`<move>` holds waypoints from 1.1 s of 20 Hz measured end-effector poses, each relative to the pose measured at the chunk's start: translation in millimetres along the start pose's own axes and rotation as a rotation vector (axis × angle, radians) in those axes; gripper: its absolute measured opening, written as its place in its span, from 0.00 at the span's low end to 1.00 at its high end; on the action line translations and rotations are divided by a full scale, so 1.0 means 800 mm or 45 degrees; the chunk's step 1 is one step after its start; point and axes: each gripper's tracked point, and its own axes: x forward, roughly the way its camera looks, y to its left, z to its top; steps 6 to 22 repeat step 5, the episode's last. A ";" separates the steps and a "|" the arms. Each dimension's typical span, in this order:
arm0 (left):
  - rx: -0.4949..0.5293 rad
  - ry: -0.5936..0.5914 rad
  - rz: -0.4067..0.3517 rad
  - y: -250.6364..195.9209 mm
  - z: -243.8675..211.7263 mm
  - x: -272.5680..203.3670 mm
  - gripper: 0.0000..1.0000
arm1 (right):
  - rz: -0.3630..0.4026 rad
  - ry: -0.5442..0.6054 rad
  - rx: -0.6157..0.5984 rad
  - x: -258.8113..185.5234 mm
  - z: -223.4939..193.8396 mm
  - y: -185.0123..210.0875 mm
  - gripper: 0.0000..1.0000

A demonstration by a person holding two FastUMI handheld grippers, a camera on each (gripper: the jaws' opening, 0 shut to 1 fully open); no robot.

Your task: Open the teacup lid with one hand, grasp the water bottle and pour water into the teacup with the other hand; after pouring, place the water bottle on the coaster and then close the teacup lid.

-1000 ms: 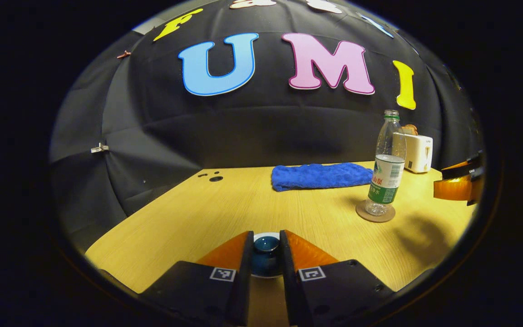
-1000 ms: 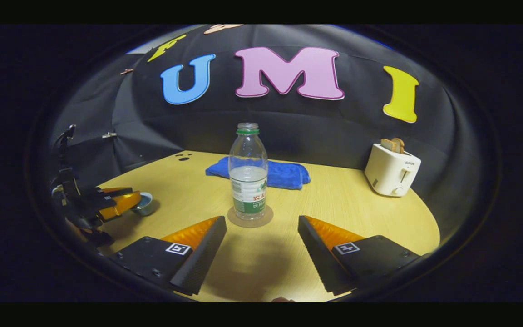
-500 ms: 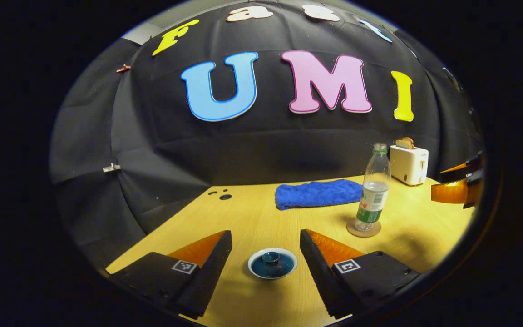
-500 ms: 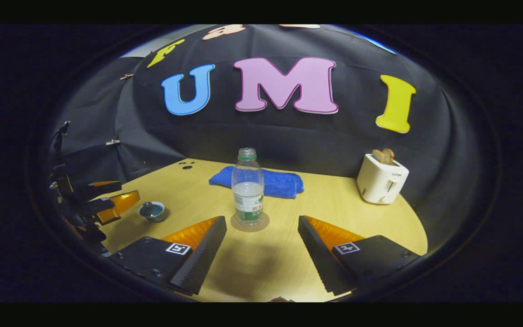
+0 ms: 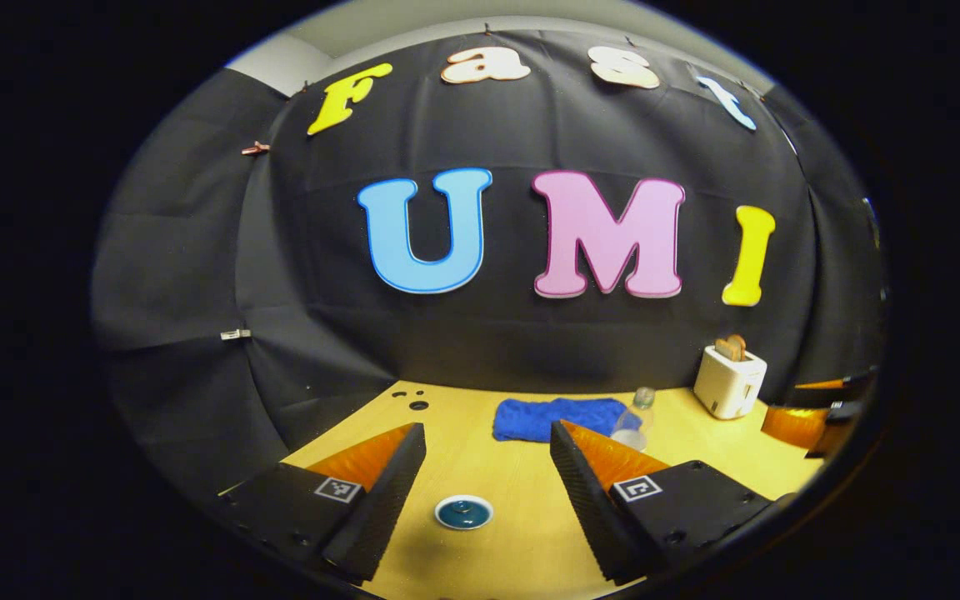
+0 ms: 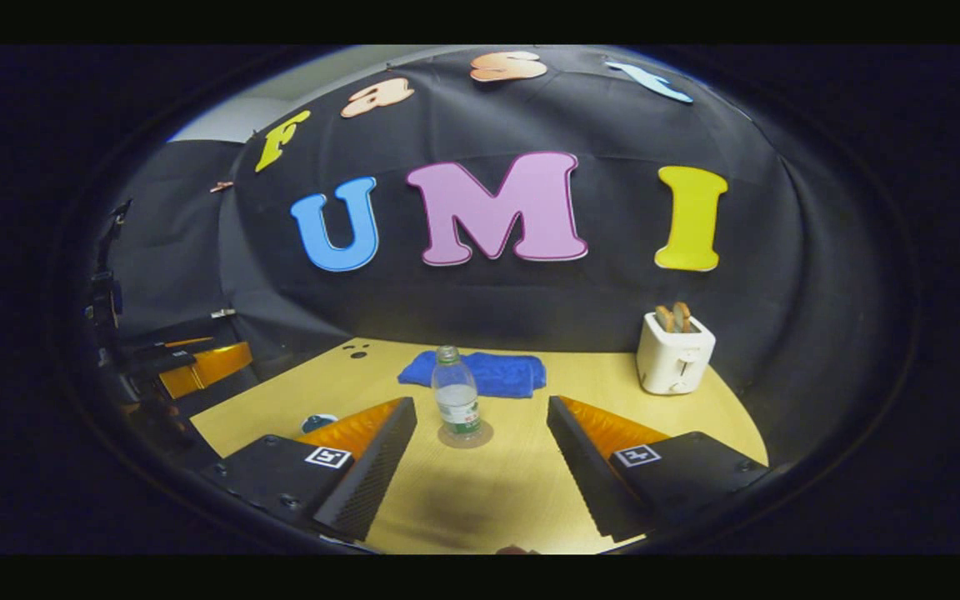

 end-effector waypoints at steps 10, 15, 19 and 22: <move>-0.106 -0.020 -0.022 -0.034 0.022 -0.025 0.94 | -0.020 -0.099 -0.088 -0.034 0.035 -0.031 0.97; -0.106 -0.020 -0.022 -0.034 0.022 -0.025 0.94 | -0.020 -0.099 -0.088 -0.034 0.035 -0.031 0.97; -0.106 -0.020 -0.022 -0.034 0.022 -0.025 0.94 | -0.020 -0.099 -0.088 -0.034 0.035 -0.031 0.97; -0.106 -0.020 -0.022 -0.034 0.022 -0.025 0.94 | -0.020 -0.099 -0.088 -0.034 0.035 -0.031 0.97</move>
